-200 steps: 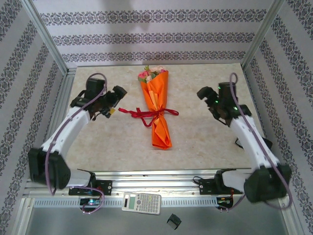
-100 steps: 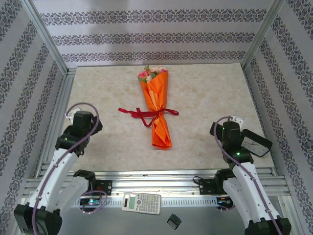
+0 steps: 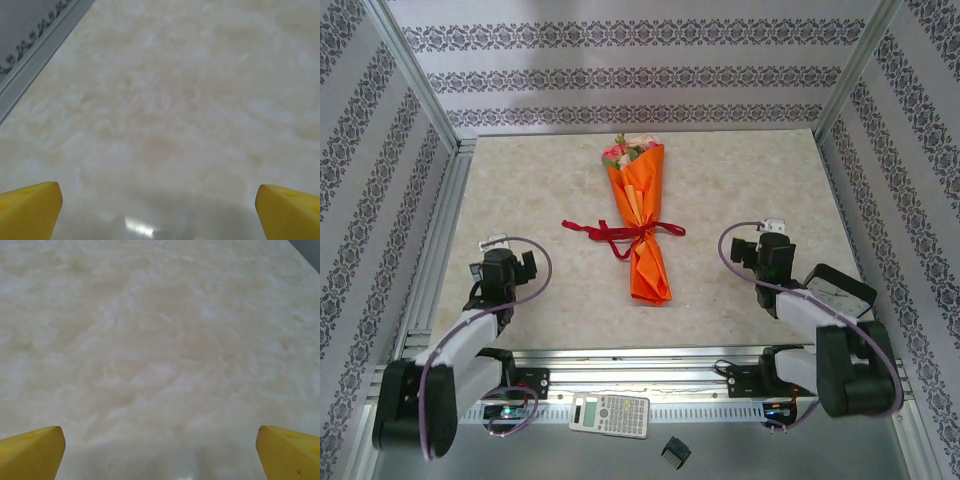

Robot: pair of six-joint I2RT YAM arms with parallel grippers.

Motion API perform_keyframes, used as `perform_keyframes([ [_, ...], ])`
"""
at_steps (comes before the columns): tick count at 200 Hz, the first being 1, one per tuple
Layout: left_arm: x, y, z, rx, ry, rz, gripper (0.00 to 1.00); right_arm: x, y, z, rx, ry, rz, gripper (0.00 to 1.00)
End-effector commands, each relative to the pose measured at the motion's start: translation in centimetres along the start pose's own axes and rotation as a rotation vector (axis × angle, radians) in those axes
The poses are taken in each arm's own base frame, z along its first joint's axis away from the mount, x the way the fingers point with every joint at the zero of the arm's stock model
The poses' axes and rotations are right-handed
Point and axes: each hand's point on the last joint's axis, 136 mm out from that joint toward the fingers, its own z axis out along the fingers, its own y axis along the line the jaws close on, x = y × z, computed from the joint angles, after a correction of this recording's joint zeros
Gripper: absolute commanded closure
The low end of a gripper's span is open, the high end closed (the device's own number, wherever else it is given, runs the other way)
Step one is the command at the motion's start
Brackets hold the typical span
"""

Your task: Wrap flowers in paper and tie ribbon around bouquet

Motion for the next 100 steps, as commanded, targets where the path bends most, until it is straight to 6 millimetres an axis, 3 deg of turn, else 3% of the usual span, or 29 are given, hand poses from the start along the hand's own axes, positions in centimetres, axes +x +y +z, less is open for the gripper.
perform_keyframes([
  [1, -5.6, -1.0, 1.0, 0.109, -0.249, -0.106, 0.01, -5.6, 1.5, 0.6, -0.097, -0.215, 0.002, 0.02],
  [10, -6.2, -0.8, 1.7, 0.105, -0.284, -0.127, 0.01, -6.8, 1.9, 1.2, -0.111, -0.223, -0.018, 0.02],
  [25, -7.1, -1.3, 2.9, 0.143, -0.308, -0.121, 0.01, -6.7, 1.8, 1.9, -0.125, -0.240, -0.021, 0.02],
  [44, -6.6, -1.4, 4.6, 0.156, -0.286, -0.117, 0.01, -6.2, 0.9, 2.6, -0.122, -0.267, 0.031, 0.02],
  [66, -6.3, -1.6, 4.3, 0.174, -0.264, -0.109, 0.01, -4.9, 0.8, 3.2, -0.121, -0.252, 0.036, 0.02],
  [89, -5.5, -3.5, 3.1, 0.282, -0.390, -0.041, 0.01, -4.5, 1.2, 3.4, -0.128, -0.226, 0.015, 0.02],
  [98, -5.2, -4.5, 4.0, 0.324, -0.361, -0.025, 0.01, -4.1, 1.2, 3.5, -0.121, -0.210, 0.012, 0.02],
  [100, -5.2, -4.5, 4.2, 0.323, -0.344, -0.020, 0.01, -5.1, 1.2, 3.6, -0.117, -0.229, 0.013, 0.02],
])
